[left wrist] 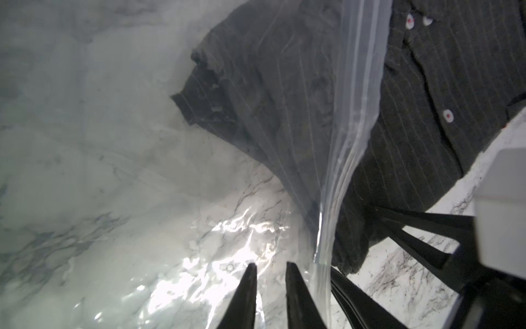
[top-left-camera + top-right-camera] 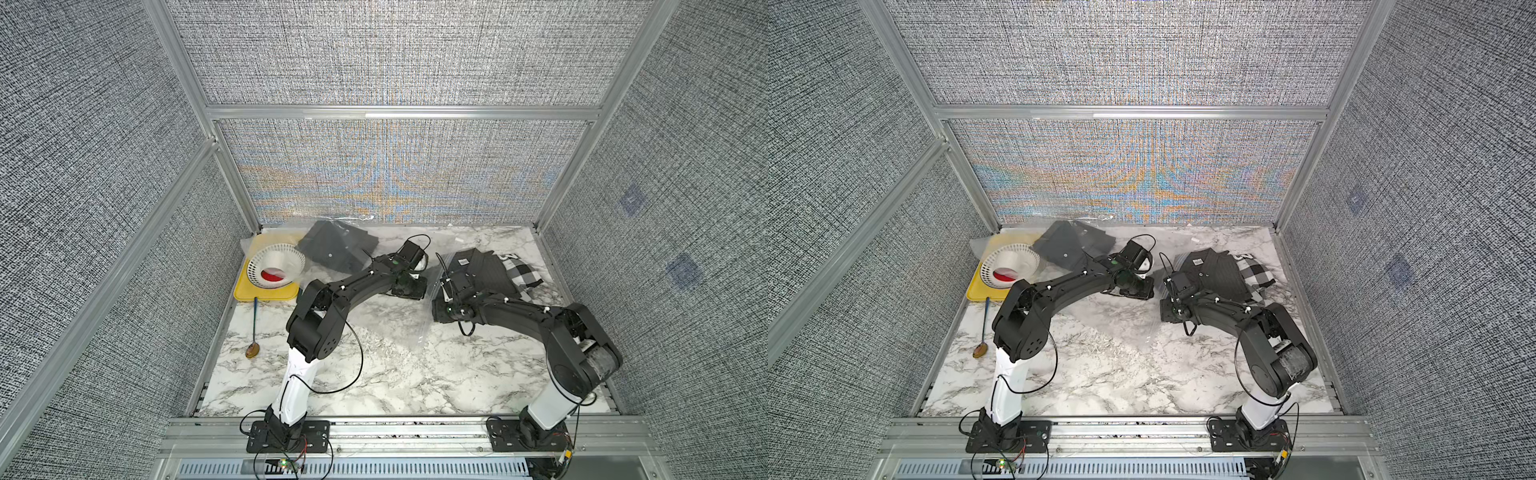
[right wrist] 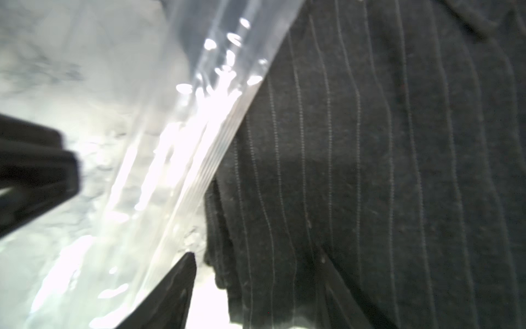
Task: Place the folded shirt into the vacuum bag
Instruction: Place the shirt in the vacuum bag, then adjust the vacuum bag at the center of the board.
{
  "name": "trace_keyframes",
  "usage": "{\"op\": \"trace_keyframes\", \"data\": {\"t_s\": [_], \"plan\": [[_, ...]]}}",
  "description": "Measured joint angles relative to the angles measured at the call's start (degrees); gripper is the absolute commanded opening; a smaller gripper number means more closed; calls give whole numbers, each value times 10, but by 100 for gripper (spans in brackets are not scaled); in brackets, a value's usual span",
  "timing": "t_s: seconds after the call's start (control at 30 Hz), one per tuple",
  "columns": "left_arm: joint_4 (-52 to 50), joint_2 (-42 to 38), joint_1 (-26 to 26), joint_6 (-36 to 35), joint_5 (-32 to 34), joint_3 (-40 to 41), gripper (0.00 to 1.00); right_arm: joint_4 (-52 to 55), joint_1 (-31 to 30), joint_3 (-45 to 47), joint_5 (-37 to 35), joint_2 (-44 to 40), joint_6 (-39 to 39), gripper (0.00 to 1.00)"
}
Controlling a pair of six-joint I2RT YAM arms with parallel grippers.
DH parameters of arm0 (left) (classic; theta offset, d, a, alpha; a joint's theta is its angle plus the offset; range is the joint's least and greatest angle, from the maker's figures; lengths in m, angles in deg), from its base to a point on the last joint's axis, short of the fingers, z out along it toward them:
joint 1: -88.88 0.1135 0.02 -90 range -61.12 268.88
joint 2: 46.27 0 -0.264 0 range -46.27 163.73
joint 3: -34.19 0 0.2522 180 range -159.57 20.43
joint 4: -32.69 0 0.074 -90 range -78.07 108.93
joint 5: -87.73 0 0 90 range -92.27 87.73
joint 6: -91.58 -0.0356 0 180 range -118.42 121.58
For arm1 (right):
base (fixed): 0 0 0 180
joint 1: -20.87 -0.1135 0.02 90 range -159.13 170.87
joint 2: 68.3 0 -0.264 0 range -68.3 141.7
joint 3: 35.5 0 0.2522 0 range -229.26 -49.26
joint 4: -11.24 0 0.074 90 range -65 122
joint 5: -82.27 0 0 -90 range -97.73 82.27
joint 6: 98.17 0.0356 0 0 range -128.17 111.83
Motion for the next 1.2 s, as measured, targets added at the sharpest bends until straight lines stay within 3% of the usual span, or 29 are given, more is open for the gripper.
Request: {"op": "trace_keyframes", "data": {"t_s": [0.1,0.27,0.4,0.6,0.9,1.2], "plan": [[-4,-17,-9,0,4,23,50,0,-2,0,-5,2,2,67],[-15,-73,-56,-13,69,82,62,-15,4,0,26,2,11,67],[-18,-93,-80,-14,113,148,71,-45,18,9,81,0,26,76],[-10,-131,-97,-11,143,175,83,-94,36,26,147,-17,49,85],[-7,-116,-111,-10,163,151,86,-137,52,38,204,-25,65,81],[-38,-55,-149,-24,216,79,86,-175,124,105,276,-89,107,77]]}}
